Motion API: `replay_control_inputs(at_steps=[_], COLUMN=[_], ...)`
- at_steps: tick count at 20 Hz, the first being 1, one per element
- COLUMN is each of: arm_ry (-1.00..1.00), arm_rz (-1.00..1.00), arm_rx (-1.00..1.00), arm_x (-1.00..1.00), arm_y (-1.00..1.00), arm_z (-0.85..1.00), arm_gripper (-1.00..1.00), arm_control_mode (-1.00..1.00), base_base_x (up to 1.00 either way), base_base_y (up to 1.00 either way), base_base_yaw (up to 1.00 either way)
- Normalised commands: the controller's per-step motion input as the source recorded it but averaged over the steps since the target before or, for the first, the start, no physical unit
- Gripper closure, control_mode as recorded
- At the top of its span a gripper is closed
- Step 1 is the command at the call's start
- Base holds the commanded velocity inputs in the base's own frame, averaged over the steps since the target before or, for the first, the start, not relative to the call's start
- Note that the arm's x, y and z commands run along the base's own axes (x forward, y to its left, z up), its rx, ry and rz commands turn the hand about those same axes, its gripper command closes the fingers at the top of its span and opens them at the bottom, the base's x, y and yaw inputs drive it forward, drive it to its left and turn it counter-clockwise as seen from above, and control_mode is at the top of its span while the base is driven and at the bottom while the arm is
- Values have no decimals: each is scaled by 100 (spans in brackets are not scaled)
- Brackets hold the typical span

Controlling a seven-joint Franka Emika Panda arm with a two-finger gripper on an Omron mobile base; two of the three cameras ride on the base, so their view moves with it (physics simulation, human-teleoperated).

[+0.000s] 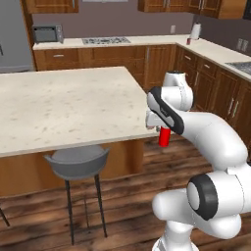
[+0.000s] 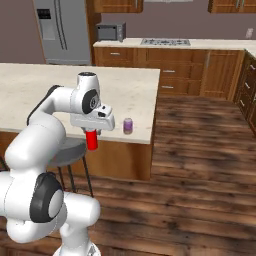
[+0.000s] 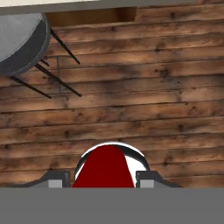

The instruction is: Four empty soda cans are scattered around the kitchen. Gather all the cans and cluster them next to the stove for recycling.

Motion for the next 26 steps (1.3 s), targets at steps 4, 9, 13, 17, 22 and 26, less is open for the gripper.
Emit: replay_control_inputs(at_steps=[4,9,13,17,22,26], arm_ry=[0,0,0,0,0,0], arm_rz=[0,0,0,0,0,0], arm_rx=[0,0,0,0,0,0], arm_x=[0,0,0,0,0,0], arm_y=[0,0,0,0,0,0], arm_z=[0,0,0,0,0,0], arm_gripper=[100,100,100,100,100,100], arm_control_mode=[100,100,100,100,100,100], base_base_x=[2,10,16,28,24,38], base_base_y=[-79,-72,-69,-56,-52,-44], base_base_yaw=[1,3,4,7,6,1])
